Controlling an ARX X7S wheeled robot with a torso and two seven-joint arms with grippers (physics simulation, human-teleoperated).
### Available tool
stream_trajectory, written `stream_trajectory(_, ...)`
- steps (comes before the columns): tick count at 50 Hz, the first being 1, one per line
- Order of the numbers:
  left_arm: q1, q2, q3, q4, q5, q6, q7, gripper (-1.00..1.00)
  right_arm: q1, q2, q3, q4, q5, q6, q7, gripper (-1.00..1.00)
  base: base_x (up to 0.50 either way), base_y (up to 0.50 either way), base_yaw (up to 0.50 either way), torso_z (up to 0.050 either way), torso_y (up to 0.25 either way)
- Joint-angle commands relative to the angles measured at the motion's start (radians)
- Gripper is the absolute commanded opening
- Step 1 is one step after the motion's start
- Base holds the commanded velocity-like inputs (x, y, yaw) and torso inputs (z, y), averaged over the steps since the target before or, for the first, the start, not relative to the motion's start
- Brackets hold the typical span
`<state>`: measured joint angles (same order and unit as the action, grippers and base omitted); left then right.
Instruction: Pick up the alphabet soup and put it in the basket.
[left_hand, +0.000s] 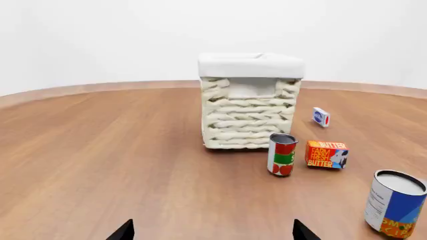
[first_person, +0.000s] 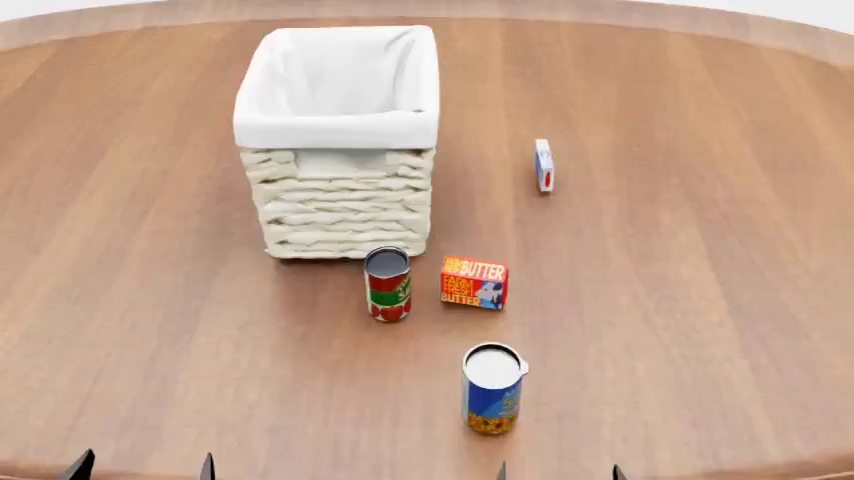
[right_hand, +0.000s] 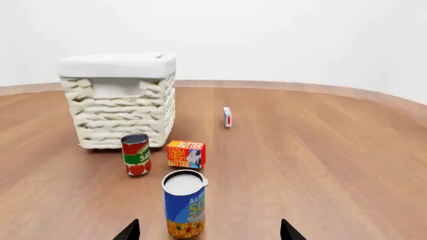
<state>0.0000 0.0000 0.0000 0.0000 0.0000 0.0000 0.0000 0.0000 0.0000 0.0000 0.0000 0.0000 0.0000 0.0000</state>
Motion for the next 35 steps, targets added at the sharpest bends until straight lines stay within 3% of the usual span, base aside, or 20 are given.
stream_trajectory(1, -0.001, -0.029, 0.034, -0.002, -0.029, 0.002, -0.034, 1.0, 0.001, 0.016, -0.02, 0.004, 0.016, -0.003, 0.019, 1.0, 0.0, 0.0, 0.0, 0.0, 0.0)
stream_trajectory(24, 0.015, -0.073, 0.079, 0.049, -0.071, 0.006, -0.084, 1.0, -0.011, 0.071, -0.077, -0.053, 0.051, -0.012, 0.082, 1.0, 0.0, 0.0, 0.0, 0.0, 0.0)
stream_trajectory(26, 0.17, -0.102, 0.057, 0.349, -0.037, -0.199, -0.134, 1.0, -0.078, 0.102, -0.067, -0.353, 0.042, 0.206, 0.106, 1.0, 0.0, 0.0, 0.0, 0.0, 0.0)
stream_trajectory(28, 0.176, -0.105, 0.058, 0.649, -0.036, -0.212, -0.141, 1.0, -0.064, 0.109, -0.065, -0.653, 0.048, 0.273, 0.11, 1.0, 0.0, 0.0, 0.0, 0.0, 0.0)
stream_trajectory(30, 0.203, -0.11, 0.057, 0.769, -0.051, -0.238, -0.14, 1.0, -0.079, 0.112, -0.065, -0.685, 0.051, 0.249, 0.113, 1.0, 0.0, 0.0, 0.0, 0.0, 0.0)
stream_trajectory(35, 0.221, -0.119, 0.06, 0.84, -0.05, -0.264, -0.155, 1.0, -0.072, 0.124, -0.07, -0.771, 0.054, 0.303, 0.122, 1.0, 0.0, 0.0, 0.0, 0.0, 0.0)
